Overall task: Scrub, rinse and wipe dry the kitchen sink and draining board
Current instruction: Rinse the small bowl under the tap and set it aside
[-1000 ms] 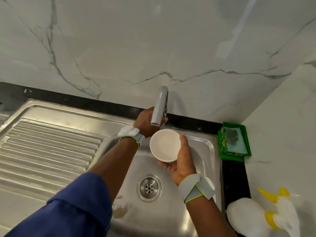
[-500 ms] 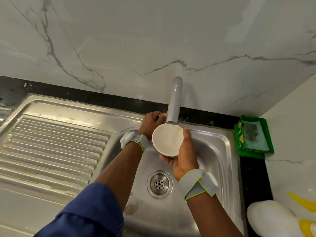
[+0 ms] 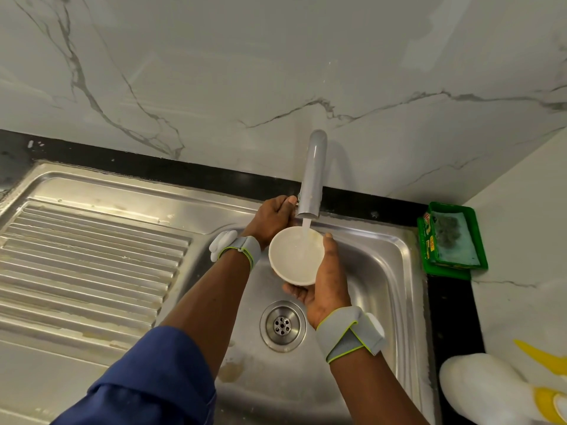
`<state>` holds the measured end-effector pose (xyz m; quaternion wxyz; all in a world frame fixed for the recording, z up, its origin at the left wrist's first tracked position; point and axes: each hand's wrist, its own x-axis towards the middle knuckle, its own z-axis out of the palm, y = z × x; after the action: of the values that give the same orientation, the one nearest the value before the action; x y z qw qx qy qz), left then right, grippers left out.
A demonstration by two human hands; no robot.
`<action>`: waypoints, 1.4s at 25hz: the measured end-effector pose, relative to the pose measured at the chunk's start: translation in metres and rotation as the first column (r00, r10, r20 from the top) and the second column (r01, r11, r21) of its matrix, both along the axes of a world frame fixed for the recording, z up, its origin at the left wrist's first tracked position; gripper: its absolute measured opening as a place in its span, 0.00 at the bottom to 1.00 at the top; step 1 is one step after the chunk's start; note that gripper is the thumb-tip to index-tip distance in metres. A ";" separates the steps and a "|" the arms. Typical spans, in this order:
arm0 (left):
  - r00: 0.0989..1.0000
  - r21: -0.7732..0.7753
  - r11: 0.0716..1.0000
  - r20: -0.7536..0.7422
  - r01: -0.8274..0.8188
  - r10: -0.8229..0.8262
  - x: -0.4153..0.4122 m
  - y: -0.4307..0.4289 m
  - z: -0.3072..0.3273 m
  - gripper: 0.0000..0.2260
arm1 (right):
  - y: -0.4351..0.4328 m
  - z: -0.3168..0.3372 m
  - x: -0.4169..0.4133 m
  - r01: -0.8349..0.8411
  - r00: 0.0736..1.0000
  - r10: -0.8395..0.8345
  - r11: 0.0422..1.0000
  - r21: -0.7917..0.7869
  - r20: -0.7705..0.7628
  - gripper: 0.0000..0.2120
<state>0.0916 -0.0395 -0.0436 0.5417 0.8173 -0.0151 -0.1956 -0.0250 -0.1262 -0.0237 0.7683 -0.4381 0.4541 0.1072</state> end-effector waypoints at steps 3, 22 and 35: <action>1.000 -0.003 1.000 -0.009 0.000 0.000 0.001 -0.001 -0.002 0.12 | 0.000 -0.002 0.001 -0.003 1.000 0.003 1.000 -0.008 -0.004 0.31; 0.998 0.042 0.999 -0.056 -0.006 0.009 0.008 0.001 -0.011 0.13 | -0.003 -0.006 0.000 -0.020 1.000 0.021 0.997 -0.080 0.012 0.27; 0.918 0.650 0.757 0.265 0.056 -0.295 0.001 -0.017 0.059 0.12 | -0.008 0.004 -0.026 -0.026 0.996 0.033 0.996 -0.085 0.084 0.25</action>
<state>0.0928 -0.0563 0.0156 0.2034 0.9671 -0.1233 -0.0905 -0.0507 -0.1345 -0.0198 0.7662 -0.4809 0.4185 0.0806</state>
